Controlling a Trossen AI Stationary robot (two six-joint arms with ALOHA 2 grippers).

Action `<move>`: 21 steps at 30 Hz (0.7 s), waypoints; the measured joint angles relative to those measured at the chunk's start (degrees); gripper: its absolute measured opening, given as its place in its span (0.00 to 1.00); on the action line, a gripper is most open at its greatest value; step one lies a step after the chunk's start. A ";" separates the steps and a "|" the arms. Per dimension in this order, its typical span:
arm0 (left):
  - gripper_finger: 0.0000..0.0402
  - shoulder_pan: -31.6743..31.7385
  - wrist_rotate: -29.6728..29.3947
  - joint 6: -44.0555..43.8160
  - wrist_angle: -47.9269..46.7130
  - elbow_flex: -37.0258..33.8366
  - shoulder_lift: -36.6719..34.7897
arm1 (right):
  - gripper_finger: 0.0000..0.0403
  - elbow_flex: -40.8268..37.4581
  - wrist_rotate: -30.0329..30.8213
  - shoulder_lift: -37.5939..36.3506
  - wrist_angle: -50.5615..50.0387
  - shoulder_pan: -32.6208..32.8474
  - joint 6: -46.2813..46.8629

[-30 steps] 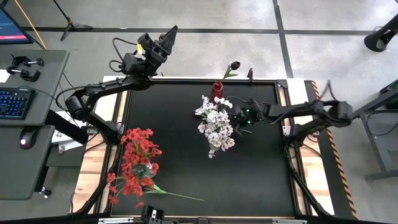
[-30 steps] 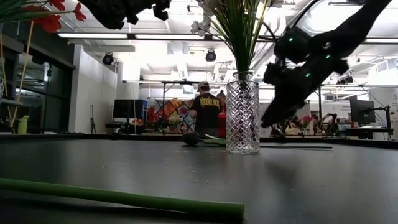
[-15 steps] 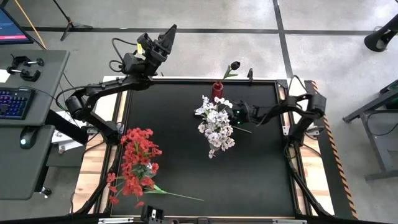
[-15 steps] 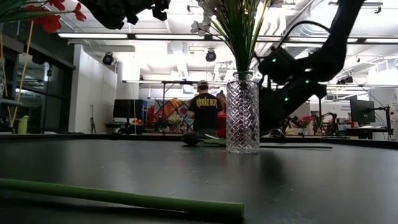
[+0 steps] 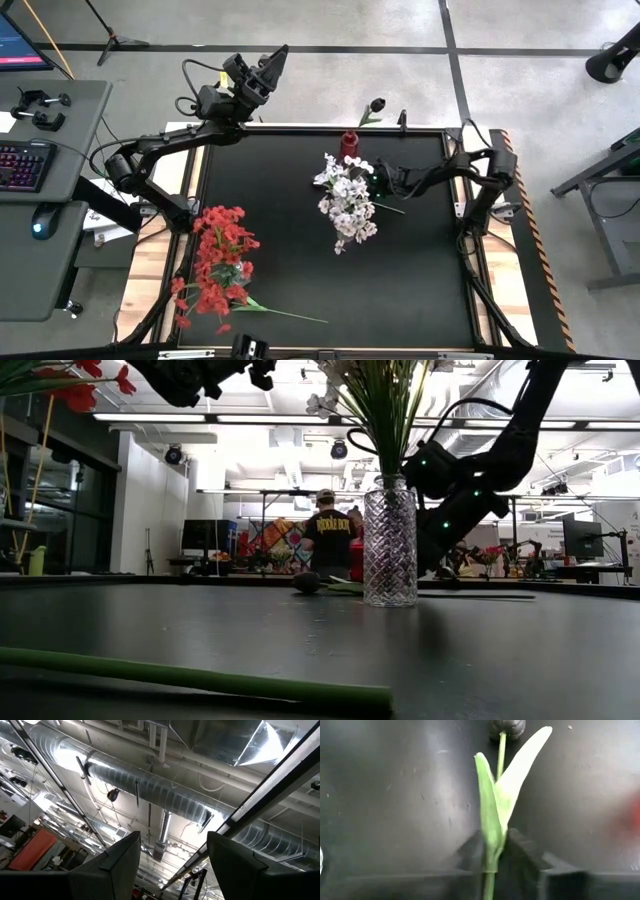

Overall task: Sort flowers into vase by color
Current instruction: Put the top black tulip into the red vase

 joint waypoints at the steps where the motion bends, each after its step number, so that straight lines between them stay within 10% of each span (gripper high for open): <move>1: 0.54 0.00 0.00 0.00 0.00 -0.02 0.00 | 0.11 0.00 0.10 -0.86 -1.45 -0.18 -0.12; 12: 0.54 1.07 0.59 0.58 0.00 -0.01 0.00 | 0.01 -0.39 -5.36 -23.38 -13.18 -4.17 -0.15; 21: 0.54 1.14 0.63 0.61 -0.01 0.00 0.00 | 0.00 -0.35 -11.96 -30.22 12.35 -8.78 7.01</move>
